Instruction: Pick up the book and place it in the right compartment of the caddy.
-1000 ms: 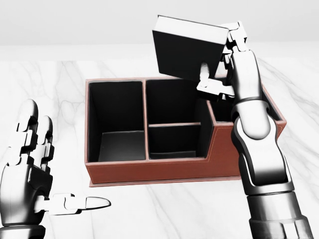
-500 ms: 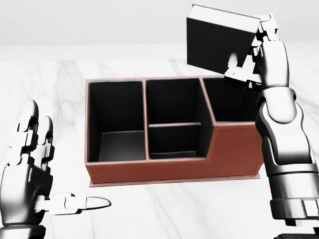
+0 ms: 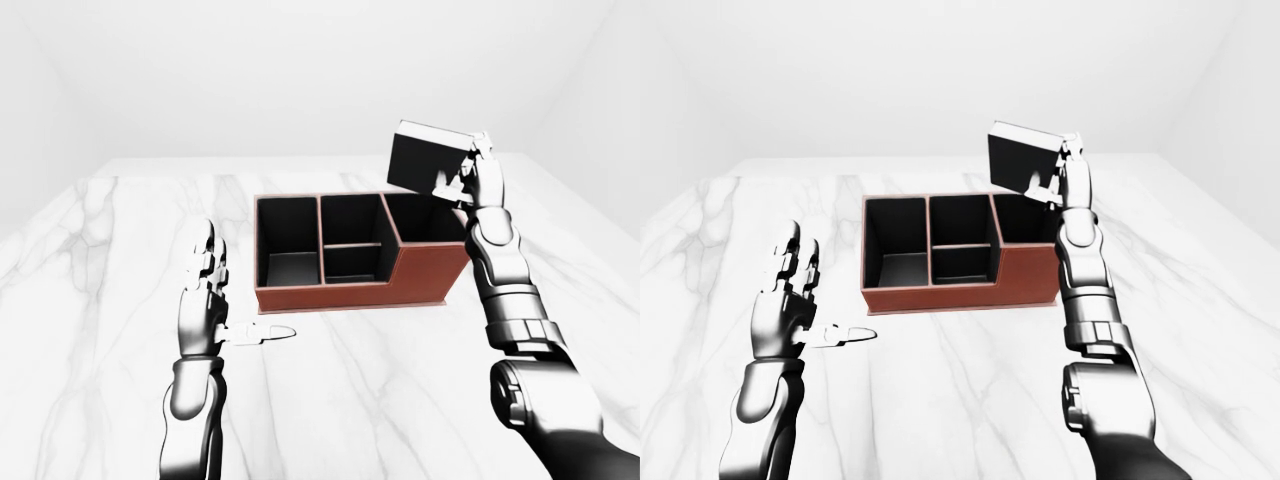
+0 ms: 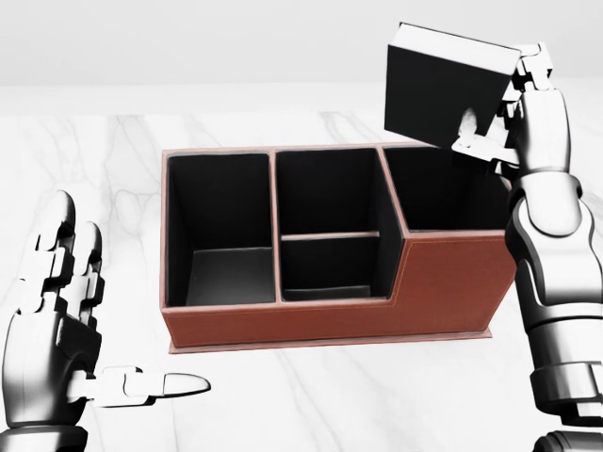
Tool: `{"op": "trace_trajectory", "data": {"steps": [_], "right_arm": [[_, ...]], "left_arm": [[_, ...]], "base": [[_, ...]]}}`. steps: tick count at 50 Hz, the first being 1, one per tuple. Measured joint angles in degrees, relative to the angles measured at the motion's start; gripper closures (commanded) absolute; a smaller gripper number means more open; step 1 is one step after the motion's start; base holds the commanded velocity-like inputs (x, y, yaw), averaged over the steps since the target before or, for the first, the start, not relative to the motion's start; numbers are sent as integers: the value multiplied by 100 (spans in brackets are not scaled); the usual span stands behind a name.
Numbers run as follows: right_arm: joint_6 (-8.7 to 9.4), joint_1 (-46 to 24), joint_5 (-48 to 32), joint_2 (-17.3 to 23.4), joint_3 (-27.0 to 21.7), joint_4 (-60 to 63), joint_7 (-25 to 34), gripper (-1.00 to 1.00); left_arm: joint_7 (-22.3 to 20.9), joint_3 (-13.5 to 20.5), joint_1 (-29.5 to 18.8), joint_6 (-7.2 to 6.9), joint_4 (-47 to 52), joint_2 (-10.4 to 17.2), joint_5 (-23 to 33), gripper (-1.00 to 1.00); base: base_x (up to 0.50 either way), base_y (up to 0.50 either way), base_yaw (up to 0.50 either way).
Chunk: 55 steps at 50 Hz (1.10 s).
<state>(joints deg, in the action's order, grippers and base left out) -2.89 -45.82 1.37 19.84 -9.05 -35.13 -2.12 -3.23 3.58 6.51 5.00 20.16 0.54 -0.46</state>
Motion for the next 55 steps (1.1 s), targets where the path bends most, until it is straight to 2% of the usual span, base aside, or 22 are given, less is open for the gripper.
{"op": "trace_trajectory", "data": {"steps": [9,55], "right_arm": [[-211,-35,-4,61,-4,-373,-16,100],[-211,-305,-114,214,54,-1536,-50,100]], "left_arm": [[6,2,-12,0,-10,1,9,-100],[-15,7,-26,0,-125,9,13,-100]], "base": [[0,0,0],[0,0,0]]}}
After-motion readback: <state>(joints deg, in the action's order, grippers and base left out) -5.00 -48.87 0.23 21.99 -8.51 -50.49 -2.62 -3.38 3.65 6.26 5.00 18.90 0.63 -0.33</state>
